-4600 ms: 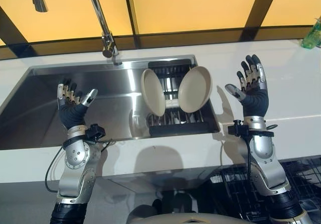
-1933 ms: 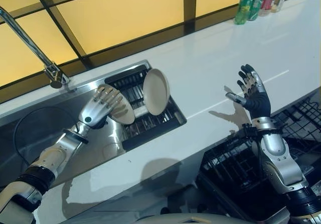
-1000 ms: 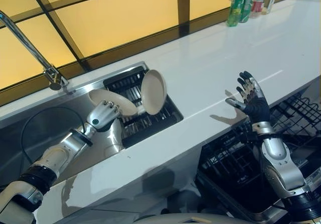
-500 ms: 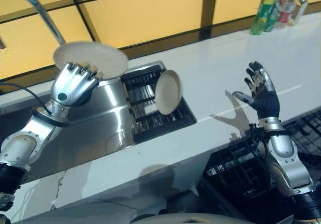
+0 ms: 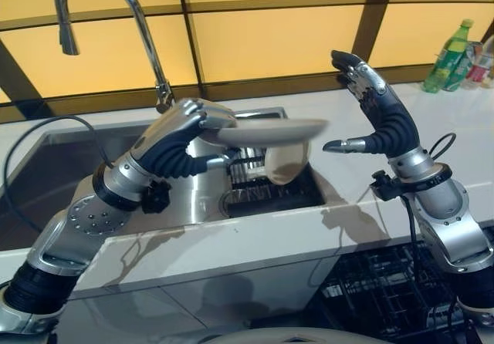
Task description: Pick up plates and place into dishwasher.
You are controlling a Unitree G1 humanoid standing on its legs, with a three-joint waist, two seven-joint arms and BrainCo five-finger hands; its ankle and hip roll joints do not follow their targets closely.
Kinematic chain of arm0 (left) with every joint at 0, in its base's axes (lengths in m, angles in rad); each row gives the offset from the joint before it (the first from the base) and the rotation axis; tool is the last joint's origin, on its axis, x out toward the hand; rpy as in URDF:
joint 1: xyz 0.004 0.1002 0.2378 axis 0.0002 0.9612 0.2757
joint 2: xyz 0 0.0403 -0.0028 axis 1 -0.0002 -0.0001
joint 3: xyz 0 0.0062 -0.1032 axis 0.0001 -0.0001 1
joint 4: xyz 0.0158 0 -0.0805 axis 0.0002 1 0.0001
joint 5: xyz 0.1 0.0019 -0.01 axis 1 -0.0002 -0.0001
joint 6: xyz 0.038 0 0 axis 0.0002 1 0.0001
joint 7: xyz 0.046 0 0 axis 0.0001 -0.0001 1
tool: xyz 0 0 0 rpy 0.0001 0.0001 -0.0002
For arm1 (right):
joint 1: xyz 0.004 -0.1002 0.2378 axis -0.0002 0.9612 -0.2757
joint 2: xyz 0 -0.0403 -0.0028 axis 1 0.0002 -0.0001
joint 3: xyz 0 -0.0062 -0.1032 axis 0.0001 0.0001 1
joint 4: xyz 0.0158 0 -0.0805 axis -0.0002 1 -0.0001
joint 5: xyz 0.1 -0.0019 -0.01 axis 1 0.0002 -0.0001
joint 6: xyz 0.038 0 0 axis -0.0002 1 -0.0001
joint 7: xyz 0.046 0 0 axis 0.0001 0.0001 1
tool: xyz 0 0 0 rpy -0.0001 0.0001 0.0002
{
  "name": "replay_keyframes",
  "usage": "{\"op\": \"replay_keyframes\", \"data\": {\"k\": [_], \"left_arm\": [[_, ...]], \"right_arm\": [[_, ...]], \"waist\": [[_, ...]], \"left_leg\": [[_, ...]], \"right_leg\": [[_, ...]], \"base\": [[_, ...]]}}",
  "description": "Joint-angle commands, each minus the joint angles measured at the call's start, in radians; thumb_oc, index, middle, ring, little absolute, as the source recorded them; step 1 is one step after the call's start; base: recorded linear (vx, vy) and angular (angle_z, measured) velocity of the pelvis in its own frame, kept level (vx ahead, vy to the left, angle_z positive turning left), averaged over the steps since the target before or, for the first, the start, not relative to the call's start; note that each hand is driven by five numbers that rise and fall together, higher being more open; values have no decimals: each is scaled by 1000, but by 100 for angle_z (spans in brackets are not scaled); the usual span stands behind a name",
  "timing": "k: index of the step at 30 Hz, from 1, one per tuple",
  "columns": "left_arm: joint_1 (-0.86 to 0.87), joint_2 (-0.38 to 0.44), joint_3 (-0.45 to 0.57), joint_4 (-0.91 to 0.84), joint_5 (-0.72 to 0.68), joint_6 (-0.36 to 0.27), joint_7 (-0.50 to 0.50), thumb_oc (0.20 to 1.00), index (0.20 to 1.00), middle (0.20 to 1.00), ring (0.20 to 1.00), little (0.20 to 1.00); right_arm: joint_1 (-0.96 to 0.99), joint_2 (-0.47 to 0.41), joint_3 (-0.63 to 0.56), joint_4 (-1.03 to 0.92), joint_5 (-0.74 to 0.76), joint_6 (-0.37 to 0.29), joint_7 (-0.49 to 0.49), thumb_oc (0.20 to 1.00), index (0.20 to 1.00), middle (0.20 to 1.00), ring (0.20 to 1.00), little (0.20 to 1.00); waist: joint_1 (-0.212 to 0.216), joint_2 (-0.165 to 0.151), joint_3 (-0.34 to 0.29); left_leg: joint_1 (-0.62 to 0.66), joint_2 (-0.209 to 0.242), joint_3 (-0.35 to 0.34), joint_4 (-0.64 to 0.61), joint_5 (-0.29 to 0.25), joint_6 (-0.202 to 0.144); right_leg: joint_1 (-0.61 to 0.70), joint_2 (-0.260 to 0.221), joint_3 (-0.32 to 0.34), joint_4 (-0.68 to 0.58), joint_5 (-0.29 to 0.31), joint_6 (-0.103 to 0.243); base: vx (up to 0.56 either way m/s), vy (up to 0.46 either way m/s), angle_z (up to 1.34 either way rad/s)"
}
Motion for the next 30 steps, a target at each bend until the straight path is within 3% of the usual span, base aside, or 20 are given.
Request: {"op": "replay_keyframes", "data": {"k": [1, 7, 12, 14, 17, 21, 27, 28, 29, 30], "left_arm": [[-97, -41, -16, 9, -205, 62, -139, 200, 200, 200, 200, 200], [-104, -75, -3, 1, -260, 98, -192, 200, 200, 200, 200, 200], [-107, -81, -6, 19, -259, 92, -192, 200, 200, 200, 200, 200], [-108, -76, -16, 18, -260, 93, -184, 200, 200, 200, 200, 200], [-112, -67, -27, 17, -270, 85, -171, 200, 200, 200, 200, 200], [-121, -81, -48, 17, -268, 83, -170, 200, 200, 200, 200, 200], [-110, -75, -38, 16, -270, 65, -144, 200, 200, 200, 200, 200], [-106, -73, -33, 14, -275, 64, -143, 200, 200, 200, 200, 200], [-101, -75, -28, 12, -277, 62, -143, 200, 200, 200, 200, 200], [-96, -79, -24, 12, -277, 58, -145, 200, 200, 200, 200, 200]], "right_arm": [[-92, -20, 30, -38, -20, -28, 10, 1000, 1000, 1000, 1000, 1000], [-75, 9, 54, -60, 41, 0, 122, 1000, 1000, 1000, 1000, 1000], [-57, 7, 129, -83, 175, 89, 393, 1000, 1000, 1000, 1000, 1000], [-48, -15, 157, -92, 230, 117, 439, 1000, 1000, 1000, 1000, 1000], [-43, -6, 179, -88, 302, 113, 475, 1000, 1000, 1000, 1000, 1000], [-46, 42, 214, -75, 287, 119, 494, 1000, 1000, 1000, 1000, 1000], [-18, 52, 211, -64, 216, 154, 404, 1000, 1000, 1000, 1000, 1000], [-7, 52, 202, -61, 214, 148, 394, 959, 959, 959, 959, 959], [6, 60, 192, -60, 215, 149, 383, 765, 765, 765, 765, 765], [15, 65, 182, -63, 218, 150, 362, 454, 454, 454, 454, 454]], "waist": [[22, -31, -39], [18, -29, -52], [14, -30, -57], [13, -33, -58], [12, -36, -55], [16, -35, -53], [13, -30, -55], [12, -29, -54], [11, -28, -53], [10, -27, -53]], "left_leg": [[7, 21, -17, 6, -80, -26], [3, 20, -10, 3, -80, -25], [5, 21, 0, 4, -86, -26], [5, 23, 2, 4, -83, -28], [4, 23, 3, 2, -81, -27], [5, 18, 0, 5, -81, -24], [3, 13, 3, 5, -78, -19], [2, 13, 4, 5, -78, -18], [2, 13, 4, 6, -78, -17], [2, 13, 4, 6, -78, -17]], "right_leg": [[-38, -59, -30, 12, -6, 85], [-41, -57, -31, 6, -5, 82], [-37, -57, -32, 3, -12, 80], [-35, -56, -34, 3, -13, 78], [-34, -55, -36, 3, -12, 74], [-30, -56, -36, 3, -12, 71], [-30, -56, -30, 3, -11, 70], [-29, -57, -30, 3, -11, 70], [-30, -57, -30, 5, -11, 71], [-31, -58, -31, 6, -10, 71]], "base": [[-71, -57, 1], [-63, -42, 0], [-35, -16, -4], [-4, -5, -2], [-35, -17, 0], [-8, -2, 0], [-4, 10, 0], [0, 0, 0], [0, 0, 0], [0, 0, 0]]}}
